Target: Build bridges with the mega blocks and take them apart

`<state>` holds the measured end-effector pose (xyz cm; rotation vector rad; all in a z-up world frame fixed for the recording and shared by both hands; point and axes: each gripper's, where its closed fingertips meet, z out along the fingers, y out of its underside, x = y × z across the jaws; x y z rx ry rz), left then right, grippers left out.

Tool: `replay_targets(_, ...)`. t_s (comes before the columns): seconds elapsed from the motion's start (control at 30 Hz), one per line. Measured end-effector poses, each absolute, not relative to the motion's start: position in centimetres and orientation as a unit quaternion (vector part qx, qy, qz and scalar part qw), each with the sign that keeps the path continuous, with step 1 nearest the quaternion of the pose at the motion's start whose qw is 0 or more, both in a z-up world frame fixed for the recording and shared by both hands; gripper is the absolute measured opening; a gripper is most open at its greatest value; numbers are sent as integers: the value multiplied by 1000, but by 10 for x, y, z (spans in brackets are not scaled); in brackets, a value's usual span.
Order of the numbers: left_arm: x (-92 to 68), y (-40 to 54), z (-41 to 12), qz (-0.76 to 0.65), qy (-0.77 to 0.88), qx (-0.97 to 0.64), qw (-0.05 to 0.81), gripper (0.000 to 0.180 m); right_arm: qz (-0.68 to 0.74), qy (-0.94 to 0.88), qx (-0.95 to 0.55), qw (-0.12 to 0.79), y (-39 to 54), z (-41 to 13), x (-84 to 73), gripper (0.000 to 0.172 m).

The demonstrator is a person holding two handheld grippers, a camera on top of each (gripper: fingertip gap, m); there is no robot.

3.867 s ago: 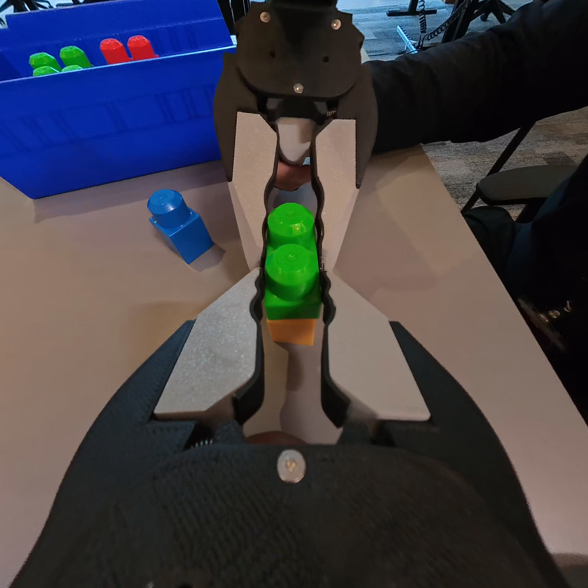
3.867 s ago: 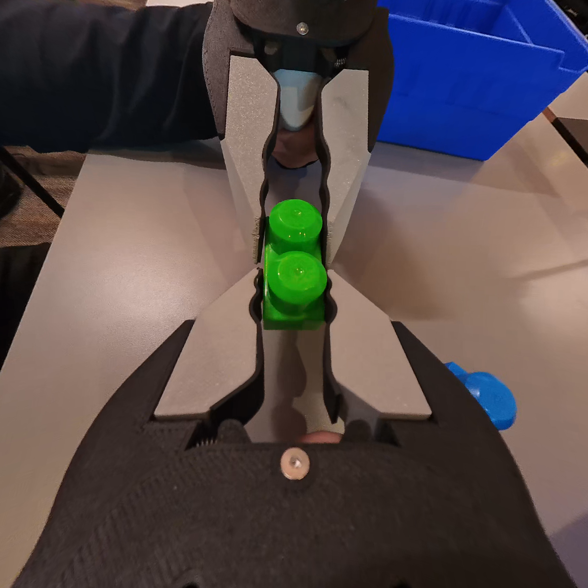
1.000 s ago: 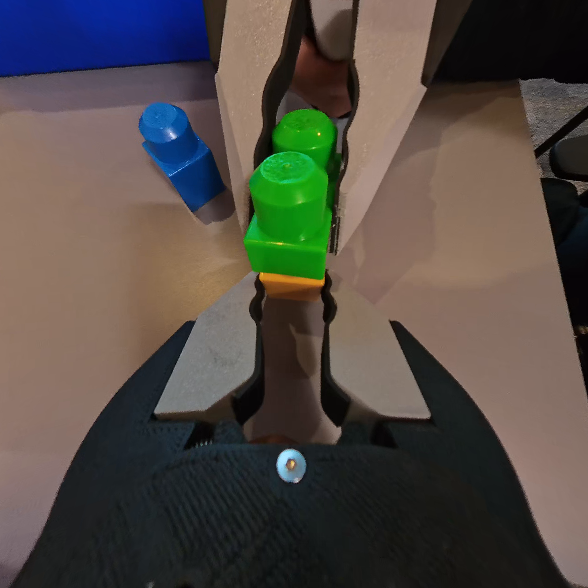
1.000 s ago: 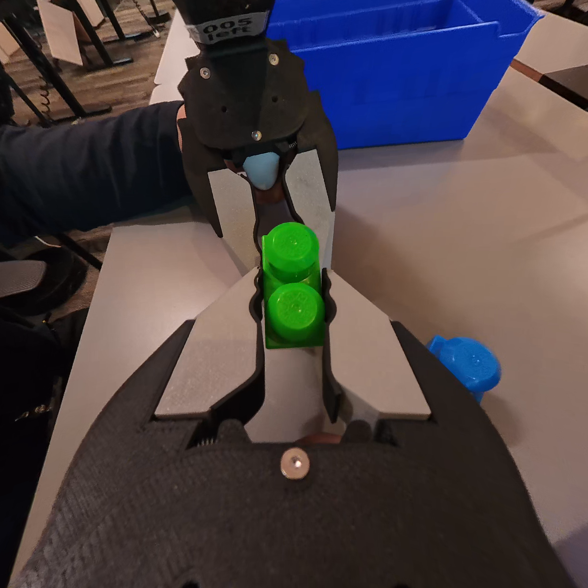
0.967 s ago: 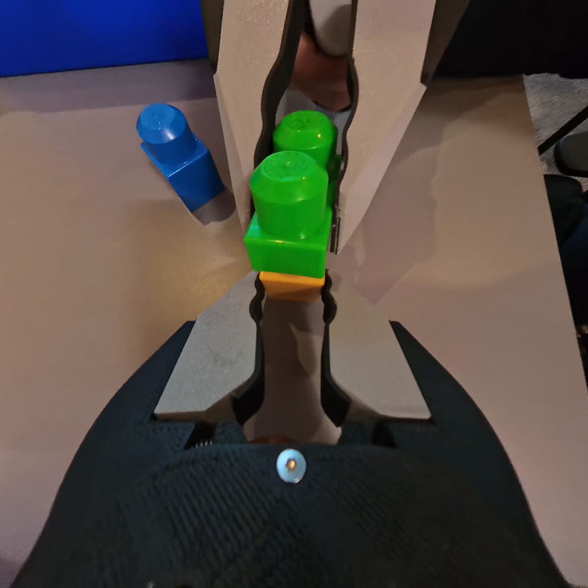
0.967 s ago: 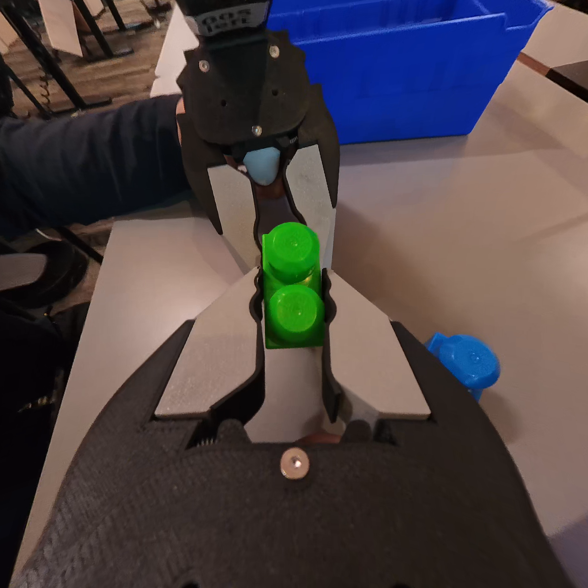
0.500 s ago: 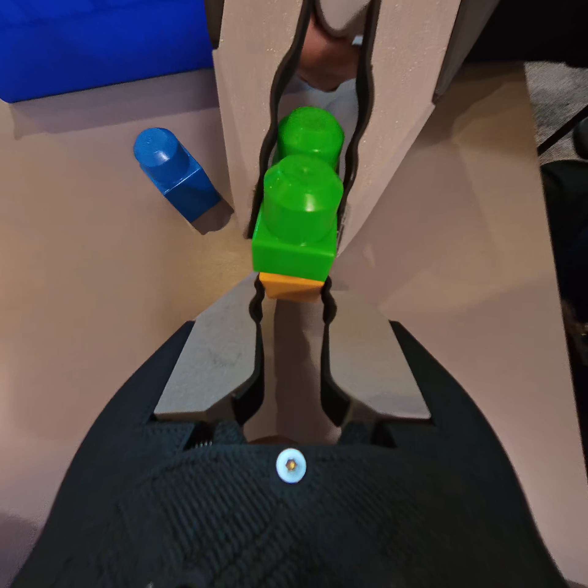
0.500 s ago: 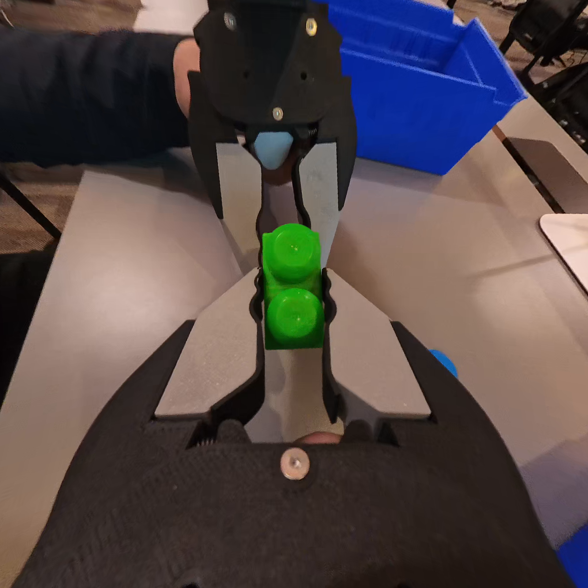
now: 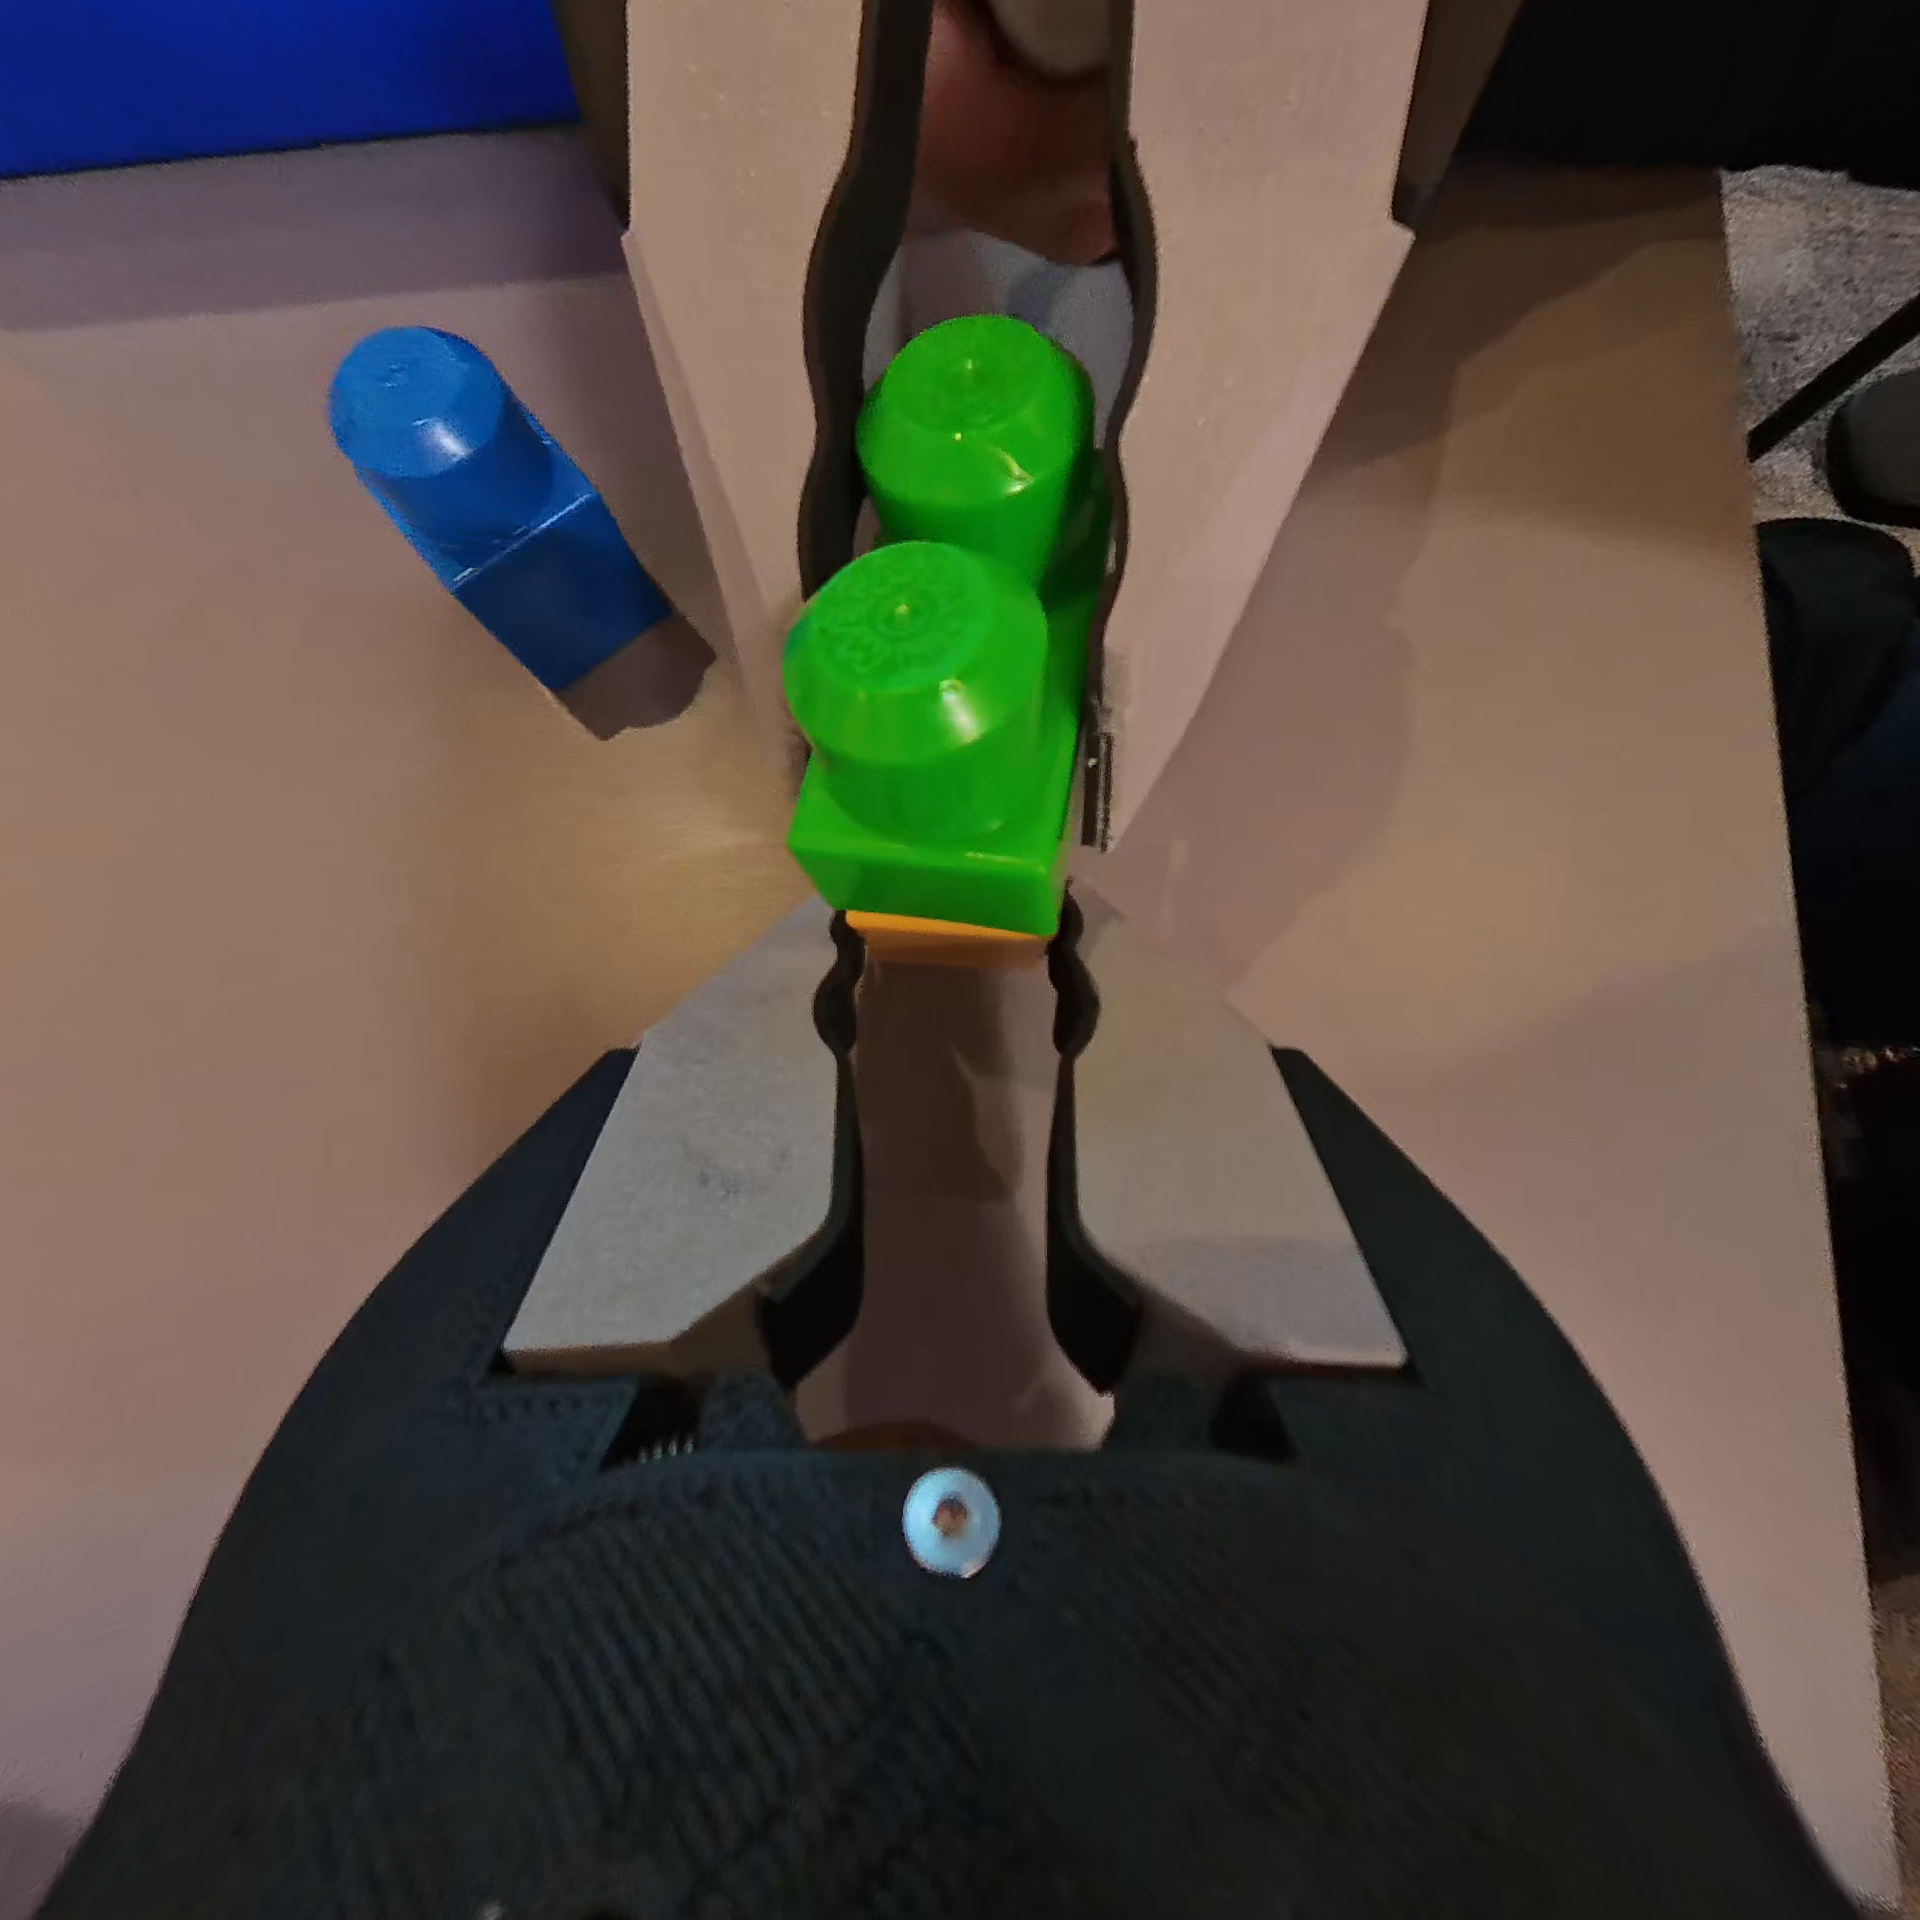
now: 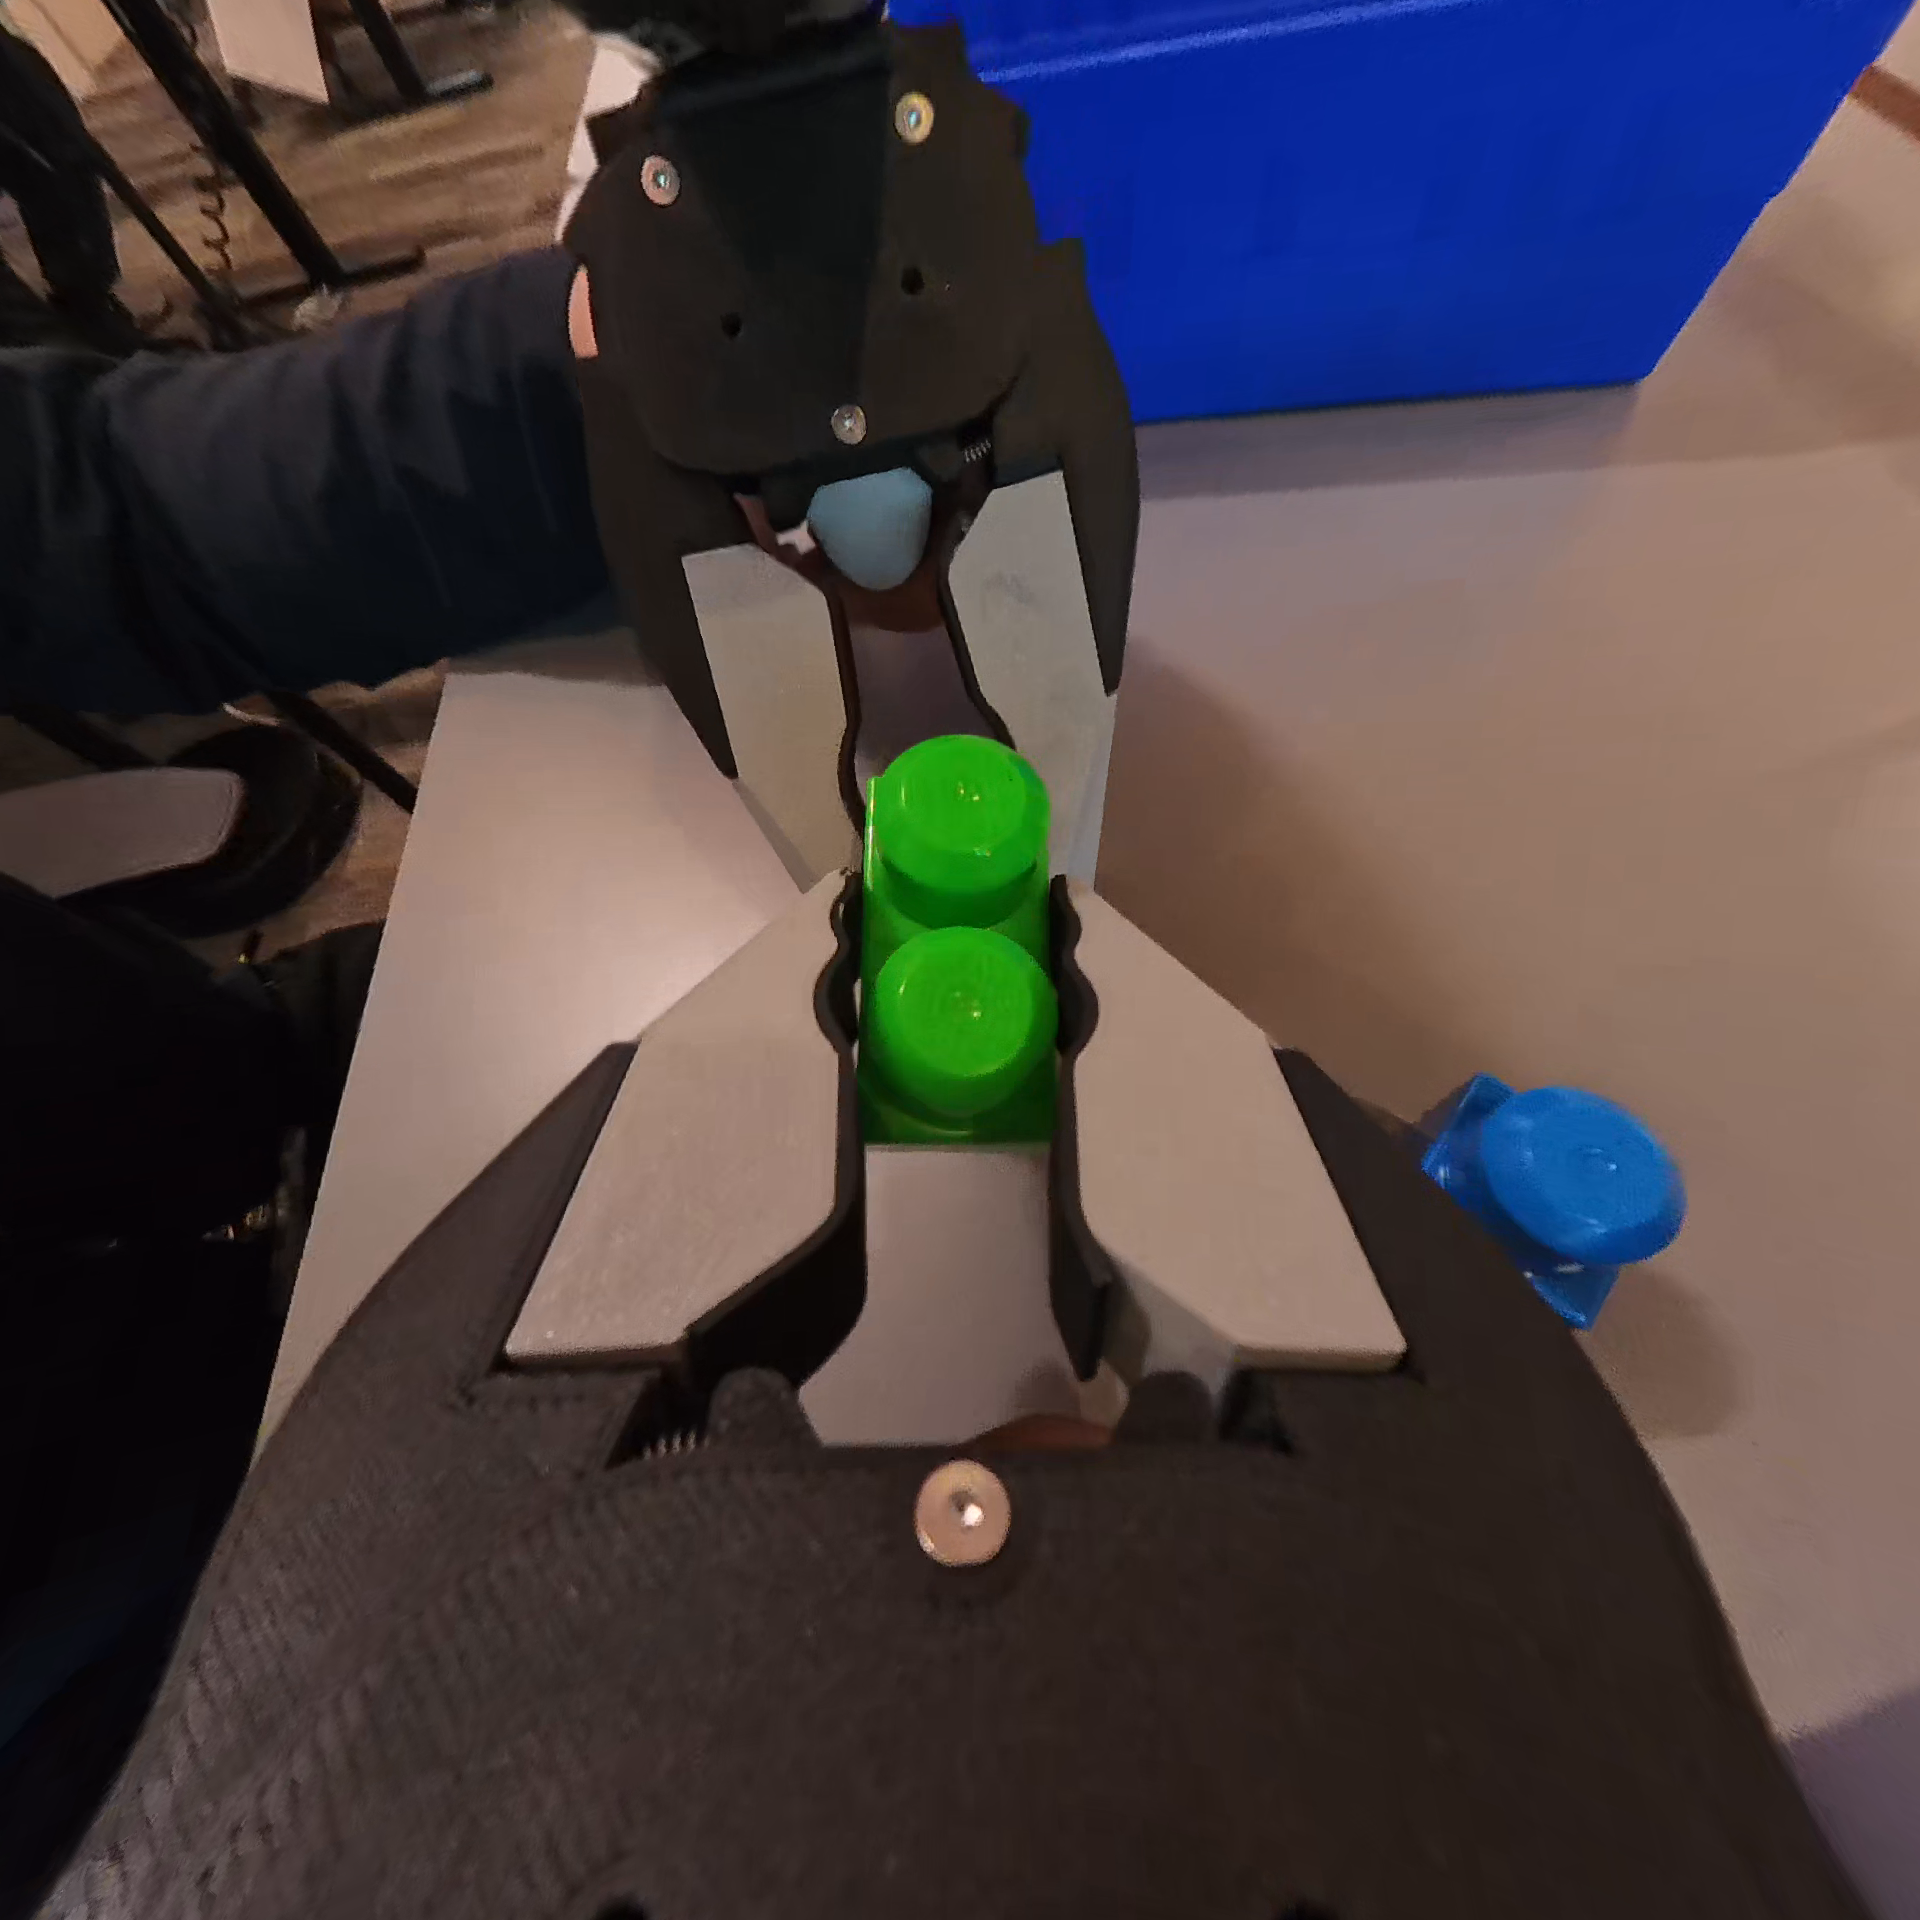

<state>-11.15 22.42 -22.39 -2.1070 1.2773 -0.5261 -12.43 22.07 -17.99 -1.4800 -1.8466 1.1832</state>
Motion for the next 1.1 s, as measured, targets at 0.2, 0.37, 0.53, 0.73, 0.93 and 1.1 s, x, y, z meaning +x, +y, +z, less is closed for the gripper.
replay_targets(0.2, -89, 195, -217, -288, 516, -757, 278, 33, 426, -737, -480, 209, 197, -177, -106, 32)
replay_targets(0.37, -91, 198, -230, -257, 518, -773, 260, 33, 394, -742, -521, 151, 199, -193, -102, 32)
replay_targets(0.53, -94, 208, -235, -228, 496, -797, 258, 33, 380, -712, -573, 144, 208, -197, -104, 32)
replay_targets(0.73, -85, 200, -226, -279, 493, -782, 259, 34, 349, -761, -501, 217, 202, -182, -107, 33)
replay_targets(0.93, -85, 198, -216, -298, 488, -774, 271, 33, 450, -708, -509, 193, 199, -169, -113, 33)
replay_targets(1.1, -89, 200, -225, -277, 491, -784, 261, 33, 436, -707, -529, 175, 198, -182, -116, 33)
